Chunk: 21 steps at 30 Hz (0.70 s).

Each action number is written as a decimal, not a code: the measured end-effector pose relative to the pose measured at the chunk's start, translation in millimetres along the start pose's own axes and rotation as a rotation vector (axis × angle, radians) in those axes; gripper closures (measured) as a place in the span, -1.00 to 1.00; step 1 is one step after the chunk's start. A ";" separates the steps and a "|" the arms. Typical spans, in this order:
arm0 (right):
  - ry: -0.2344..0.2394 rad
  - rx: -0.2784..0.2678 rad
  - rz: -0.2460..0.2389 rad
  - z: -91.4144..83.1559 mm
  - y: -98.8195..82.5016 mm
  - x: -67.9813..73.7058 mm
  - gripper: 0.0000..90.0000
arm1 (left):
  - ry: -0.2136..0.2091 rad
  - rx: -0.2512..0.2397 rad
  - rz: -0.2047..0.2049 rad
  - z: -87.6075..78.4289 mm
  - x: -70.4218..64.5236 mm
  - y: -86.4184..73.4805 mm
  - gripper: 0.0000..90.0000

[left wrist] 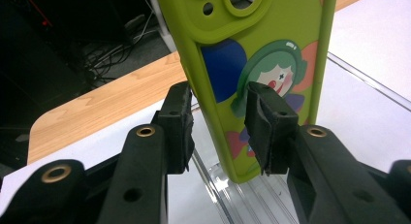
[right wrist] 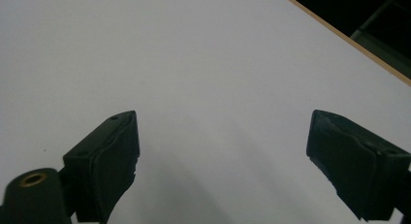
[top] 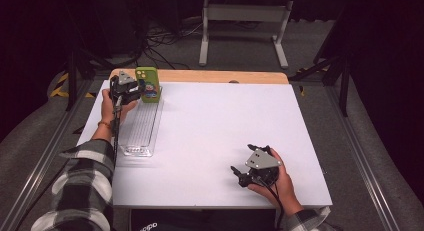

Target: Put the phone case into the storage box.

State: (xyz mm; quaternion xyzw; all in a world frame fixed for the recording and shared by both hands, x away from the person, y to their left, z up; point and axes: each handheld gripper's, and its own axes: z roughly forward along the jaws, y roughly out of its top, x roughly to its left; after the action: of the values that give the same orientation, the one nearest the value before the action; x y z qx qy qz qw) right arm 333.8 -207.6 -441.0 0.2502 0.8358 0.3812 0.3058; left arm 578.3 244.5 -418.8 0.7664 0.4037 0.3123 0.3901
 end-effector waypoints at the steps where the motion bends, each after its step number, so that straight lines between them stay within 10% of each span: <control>1: 0.000 0.000 0.000 0.1 -0.1 -0.1 -0.73 | 0.004 0.000 0.008 0.3 0.7 0.0 0.38; 21: -0.005 -0.008 -0.007 -1.3 0.8 -0.1 -0.73 | 0.011 -0.017 -0.004 -8.9 0.2 4.0 0.32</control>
State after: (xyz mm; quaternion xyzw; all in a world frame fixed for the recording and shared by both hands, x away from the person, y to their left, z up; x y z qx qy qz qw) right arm 333.1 -207.9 -439.7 0.2472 0.8344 0.3827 0.3102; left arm 572.9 246.3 -411.0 0.7605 0.4046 0.3193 0.3949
